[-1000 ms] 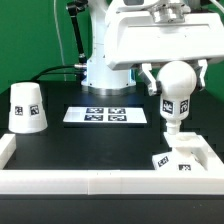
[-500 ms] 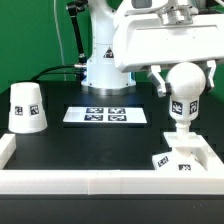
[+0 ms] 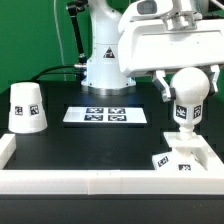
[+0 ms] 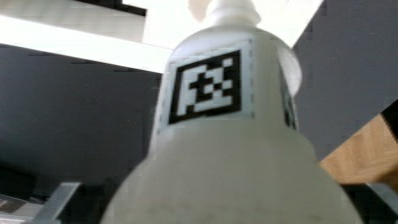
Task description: Assemble lamp
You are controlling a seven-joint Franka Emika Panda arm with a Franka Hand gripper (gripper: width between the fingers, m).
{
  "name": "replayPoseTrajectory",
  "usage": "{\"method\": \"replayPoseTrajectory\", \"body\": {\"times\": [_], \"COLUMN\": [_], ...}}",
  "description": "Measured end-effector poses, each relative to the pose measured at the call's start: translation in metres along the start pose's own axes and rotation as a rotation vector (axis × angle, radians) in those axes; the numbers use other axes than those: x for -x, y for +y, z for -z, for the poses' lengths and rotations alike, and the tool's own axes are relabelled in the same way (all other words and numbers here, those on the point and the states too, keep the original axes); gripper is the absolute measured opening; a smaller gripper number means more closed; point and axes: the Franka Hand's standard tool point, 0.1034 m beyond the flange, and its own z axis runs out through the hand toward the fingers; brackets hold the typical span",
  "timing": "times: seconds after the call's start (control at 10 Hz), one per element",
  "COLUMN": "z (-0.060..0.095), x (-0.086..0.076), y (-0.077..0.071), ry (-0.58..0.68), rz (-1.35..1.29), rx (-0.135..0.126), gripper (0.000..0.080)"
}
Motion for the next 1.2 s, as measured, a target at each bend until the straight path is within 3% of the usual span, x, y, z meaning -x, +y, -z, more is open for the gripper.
{"method": "replayPoseTrajectory", "body": {"times": [0.4,1.2], "z": [-0.001,-0.01], "x": [0.004,0.017], "y": [0.008,0.004], "ry": [-0.006,-0.03], "rz": [-0.01,-0.012], "rx": [0.007,-0.002], "gripper": [0.0576,0.0576]}}
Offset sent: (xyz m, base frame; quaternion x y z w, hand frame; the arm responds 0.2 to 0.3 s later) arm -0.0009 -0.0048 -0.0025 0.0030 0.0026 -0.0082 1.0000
